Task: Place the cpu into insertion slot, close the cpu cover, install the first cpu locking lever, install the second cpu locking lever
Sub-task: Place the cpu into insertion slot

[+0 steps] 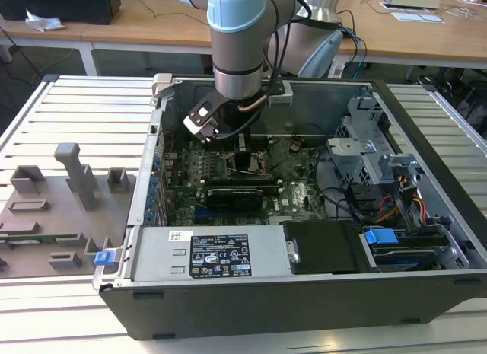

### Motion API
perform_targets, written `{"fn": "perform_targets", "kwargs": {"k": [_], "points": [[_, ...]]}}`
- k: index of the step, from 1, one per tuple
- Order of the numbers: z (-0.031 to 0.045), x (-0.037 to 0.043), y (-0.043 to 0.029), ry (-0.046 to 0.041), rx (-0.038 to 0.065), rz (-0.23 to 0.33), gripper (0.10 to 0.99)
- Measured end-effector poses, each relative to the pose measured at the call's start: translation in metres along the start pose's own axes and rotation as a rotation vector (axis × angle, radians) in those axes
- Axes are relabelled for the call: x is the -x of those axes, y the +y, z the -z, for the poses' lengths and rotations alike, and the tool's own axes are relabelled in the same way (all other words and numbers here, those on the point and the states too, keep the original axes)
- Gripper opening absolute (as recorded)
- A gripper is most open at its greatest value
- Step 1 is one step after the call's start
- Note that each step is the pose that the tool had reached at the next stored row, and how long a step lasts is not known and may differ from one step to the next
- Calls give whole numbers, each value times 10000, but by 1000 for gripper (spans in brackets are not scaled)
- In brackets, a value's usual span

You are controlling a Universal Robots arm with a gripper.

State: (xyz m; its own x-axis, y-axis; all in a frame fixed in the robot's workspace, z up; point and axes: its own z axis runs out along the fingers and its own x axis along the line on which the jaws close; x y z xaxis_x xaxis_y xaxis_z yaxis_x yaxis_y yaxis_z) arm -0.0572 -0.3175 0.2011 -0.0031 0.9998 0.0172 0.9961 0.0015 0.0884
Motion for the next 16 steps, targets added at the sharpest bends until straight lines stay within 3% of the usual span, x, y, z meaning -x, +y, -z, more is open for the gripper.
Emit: {"fn": "perform_targets", "kwargs": {"k": [4, 7, 11, 13, 14, 15, 16], "points": [[1, -6, -13, 2, 5, 0, 604], [66, -6, -9, 1, 10, 0, 604], [83, -11, 8, 2, 1, 0, 592], [107, -16, 30, 2, -12, 0, 459], [123, -18, 35, 2, -13, -1, 459], [162, -21, 42, 2, -15, -1, 337], [178, -22, 46, 3, -17, -1, 337]]}}
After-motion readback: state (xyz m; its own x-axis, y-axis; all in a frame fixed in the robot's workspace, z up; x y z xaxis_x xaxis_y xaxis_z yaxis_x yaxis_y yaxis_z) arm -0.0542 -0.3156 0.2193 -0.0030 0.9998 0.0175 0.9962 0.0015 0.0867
